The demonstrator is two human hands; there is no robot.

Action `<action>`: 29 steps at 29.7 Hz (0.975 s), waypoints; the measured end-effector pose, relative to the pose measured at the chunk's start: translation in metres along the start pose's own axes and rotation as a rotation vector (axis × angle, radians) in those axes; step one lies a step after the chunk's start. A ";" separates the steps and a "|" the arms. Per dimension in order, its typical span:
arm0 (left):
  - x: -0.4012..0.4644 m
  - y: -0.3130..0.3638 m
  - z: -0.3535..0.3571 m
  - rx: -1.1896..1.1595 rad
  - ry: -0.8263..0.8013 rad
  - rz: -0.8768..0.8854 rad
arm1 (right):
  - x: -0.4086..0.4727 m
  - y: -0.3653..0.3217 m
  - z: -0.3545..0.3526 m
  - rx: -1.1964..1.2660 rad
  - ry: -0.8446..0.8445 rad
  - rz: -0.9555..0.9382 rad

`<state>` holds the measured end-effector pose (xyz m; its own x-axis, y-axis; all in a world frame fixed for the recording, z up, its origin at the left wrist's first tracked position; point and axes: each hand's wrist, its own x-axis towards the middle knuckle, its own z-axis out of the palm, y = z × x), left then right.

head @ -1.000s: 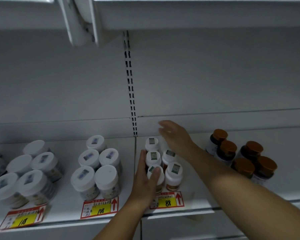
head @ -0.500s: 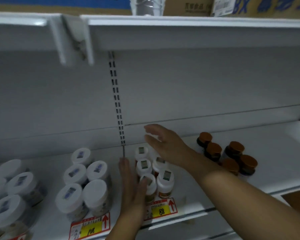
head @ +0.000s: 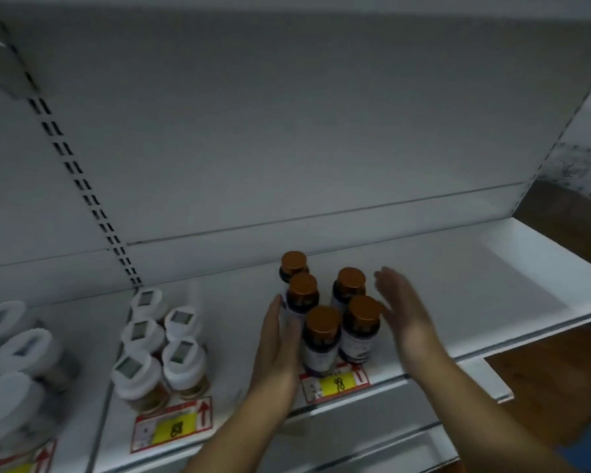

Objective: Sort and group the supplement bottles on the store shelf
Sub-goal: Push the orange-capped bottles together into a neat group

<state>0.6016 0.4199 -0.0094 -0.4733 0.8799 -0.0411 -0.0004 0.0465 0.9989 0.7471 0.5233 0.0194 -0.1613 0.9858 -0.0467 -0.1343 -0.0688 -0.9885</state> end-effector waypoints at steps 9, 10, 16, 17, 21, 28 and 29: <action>0.026 -0.016 0.039 -0.127 0.201 -0.027 | 0.018 0.027 0.011 -0.024 -0.390 0.060; 0.025 -0.015 0.040 -0.146 0.222 -0.030 | 0.018 0.027 0.013 -0.026 -0.407 0.060; 0.025 -0.014 0.040 -0.172 0.279 -0.055 | 0.020 0.033 0.014 -0.107 -0.441 0.039; 0.024 -0.014 0.041 -0.179 0.289 -0.053 | 0.021 0.033 0.013 -0.108 -0.450 0.043; 0.023 -0.011 0.041 -0.192 0.261 -0.067 | 0.021 0.035 0.014 -0.099 -0.453 0.056; 0.022 -0.013 0.026 -0.220 0.121 -0.021 | 0.015 0.034 0.014 -0.133 -0.442 0.034; 0.022 -0.012 0.026 -0.264 0.097 -0.038 | 0.015 0.033 0.014 -0.143 -0.441 0.034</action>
<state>0.6140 0.4512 -0.0230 -0.5510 0.8297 -0.0896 -0.2437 -0.0573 0.9682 0.7267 0.5332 -0.0121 -0.5681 0.8217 -0.0449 0.0094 -0.0481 -0.9988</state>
